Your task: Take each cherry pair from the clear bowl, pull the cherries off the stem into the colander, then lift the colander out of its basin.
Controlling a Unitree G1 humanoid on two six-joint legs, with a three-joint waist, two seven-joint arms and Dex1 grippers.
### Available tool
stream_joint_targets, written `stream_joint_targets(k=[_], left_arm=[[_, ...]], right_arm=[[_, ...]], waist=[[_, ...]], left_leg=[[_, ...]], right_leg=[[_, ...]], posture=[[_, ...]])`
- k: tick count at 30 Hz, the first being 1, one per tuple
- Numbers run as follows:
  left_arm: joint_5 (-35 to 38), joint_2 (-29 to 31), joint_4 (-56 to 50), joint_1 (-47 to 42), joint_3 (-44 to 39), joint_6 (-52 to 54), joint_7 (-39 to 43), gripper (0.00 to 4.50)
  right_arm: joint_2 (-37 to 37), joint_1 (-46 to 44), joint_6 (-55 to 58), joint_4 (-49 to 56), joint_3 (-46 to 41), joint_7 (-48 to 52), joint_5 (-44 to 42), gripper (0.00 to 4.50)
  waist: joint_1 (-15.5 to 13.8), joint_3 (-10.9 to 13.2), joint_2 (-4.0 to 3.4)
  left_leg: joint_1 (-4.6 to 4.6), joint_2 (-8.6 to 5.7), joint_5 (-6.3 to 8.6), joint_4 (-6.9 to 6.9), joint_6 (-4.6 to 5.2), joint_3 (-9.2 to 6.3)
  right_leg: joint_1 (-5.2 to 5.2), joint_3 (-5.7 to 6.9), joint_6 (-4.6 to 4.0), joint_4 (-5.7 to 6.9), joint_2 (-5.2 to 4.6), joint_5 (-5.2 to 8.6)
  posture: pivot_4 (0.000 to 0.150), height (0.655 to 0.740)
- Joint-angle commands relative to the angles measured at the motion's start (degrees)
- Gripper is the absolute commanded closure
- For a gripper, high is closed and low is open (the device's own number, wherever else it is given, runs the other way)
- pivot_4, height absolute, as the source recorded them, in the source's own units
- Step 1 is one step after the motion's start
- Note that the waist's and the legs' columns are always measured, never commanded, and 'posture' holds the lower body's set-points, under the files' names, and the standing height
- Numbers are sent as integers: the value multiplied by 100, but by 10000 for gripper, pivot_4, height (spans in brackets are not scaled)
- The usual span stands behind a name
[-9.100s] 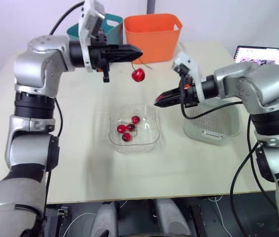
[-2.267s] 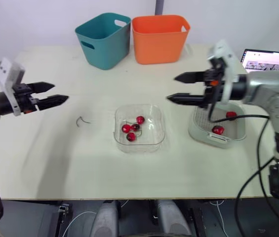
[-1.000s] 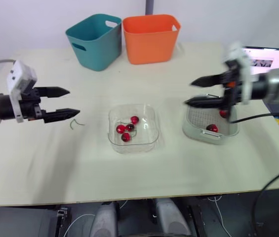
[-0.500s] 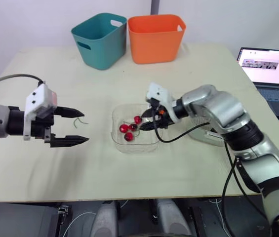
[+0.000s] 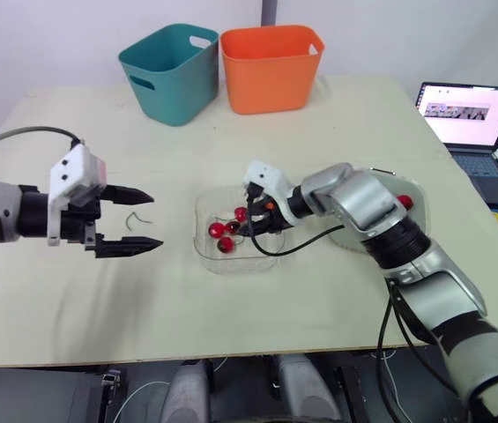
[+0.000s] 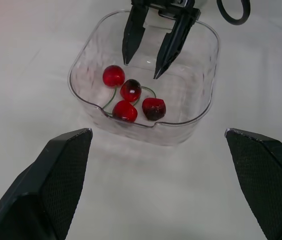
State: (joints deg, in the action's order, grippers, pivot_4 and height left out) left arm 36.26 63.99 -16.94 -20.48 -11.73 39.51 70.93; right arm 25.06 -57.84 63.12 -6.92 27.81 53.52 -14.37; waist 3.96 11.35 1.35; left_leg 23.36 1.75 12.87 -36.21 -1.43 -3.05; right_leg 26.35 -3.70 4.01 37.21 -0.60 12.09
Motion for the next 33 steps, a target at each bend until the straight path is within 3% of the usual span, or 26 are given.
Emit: stream_joint_targets(k=[1,7,33], left_arm=[[-17,-51,-44,-73,-1,-142,-35,0],[-76,-208,-32,-12,44,-285,-66,0],[-166,-371,55,-46,128,-412,-214,0]], right_arm=[[-147,-91,337,171,-201,-268,-15,17077],[-320,-47,454,233,-170,-663,75,17077],[-475,-74,-326,199,417,-549,393,17077]], waist=[[1,0,0],[2,0,0],[10,0,0]], left_leg=[[0,0,0,0,0,0],[0,0,0,0,0,0],[-1,0,0,2,0,-2]], right_leg=[[0,0,0,0,0,0],[0,0,1,0,0,0],[1,1,2,0,1,1]], posture=[[1500,7400],[1500,7400],[1500,7400]])
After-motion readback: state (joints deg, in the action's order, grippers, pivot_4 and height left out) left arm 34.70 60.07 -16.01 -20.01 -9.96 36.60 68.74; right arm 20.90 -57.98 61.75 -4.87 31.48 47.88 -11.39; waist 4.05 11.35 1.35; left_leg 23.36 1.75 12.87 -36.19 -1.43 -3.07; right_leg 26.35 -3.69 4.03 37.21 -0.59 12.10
